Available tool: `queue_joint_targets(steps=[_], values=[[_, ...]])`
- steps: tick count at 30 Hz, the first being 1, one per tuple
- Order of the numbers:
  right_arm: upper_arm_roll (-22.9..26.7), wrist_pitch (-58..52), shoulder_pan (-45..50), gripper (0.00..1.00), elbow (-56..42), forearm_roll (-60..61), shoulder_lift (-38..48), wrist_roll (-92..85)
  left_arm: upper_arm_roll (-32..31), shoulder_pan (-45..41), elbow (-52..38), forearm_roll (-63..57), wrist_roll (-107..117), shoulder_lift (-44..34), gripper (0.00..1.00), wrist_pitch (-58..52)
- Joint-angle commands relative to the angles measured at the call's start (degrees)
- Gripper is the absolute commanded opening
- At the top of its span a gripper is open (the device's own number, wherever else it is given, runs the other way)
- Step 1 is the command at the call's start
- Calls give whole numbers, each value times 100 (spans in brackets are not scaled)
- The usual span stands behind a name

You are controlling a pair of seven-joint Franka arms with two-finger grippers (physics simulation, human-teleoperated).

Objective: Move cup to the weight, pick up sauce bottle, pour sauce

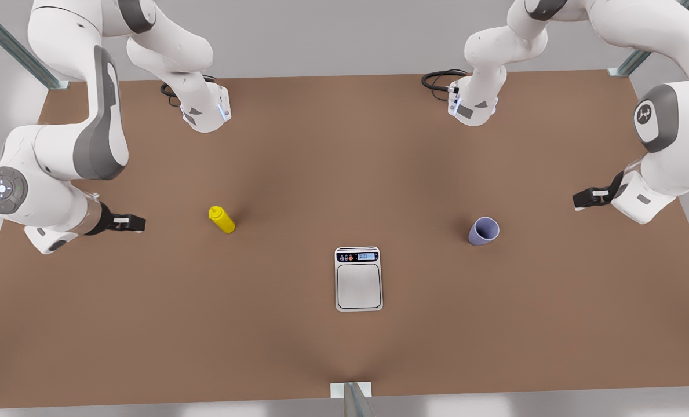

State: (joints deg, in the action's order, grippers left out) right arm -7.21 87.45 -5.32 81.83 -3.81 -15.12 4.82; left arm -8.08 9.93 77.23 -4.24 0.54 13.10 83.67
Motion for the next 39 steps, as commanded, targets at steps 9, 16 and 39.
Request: queue_joint_targets(steps=[9,16,39], values=[[0,-456,321,100,-343,696,-281,-376,-9,-492,2111,64,7,246,100,1933],[18,-1028,-945,100,-607,3210,-685,-6738,44,-607,3931,82,33,-159,100,3779],[9,-265,-2887,100,1713,4969,-2778,-13569,35,-615,3887,64,25,957,74,4096]])
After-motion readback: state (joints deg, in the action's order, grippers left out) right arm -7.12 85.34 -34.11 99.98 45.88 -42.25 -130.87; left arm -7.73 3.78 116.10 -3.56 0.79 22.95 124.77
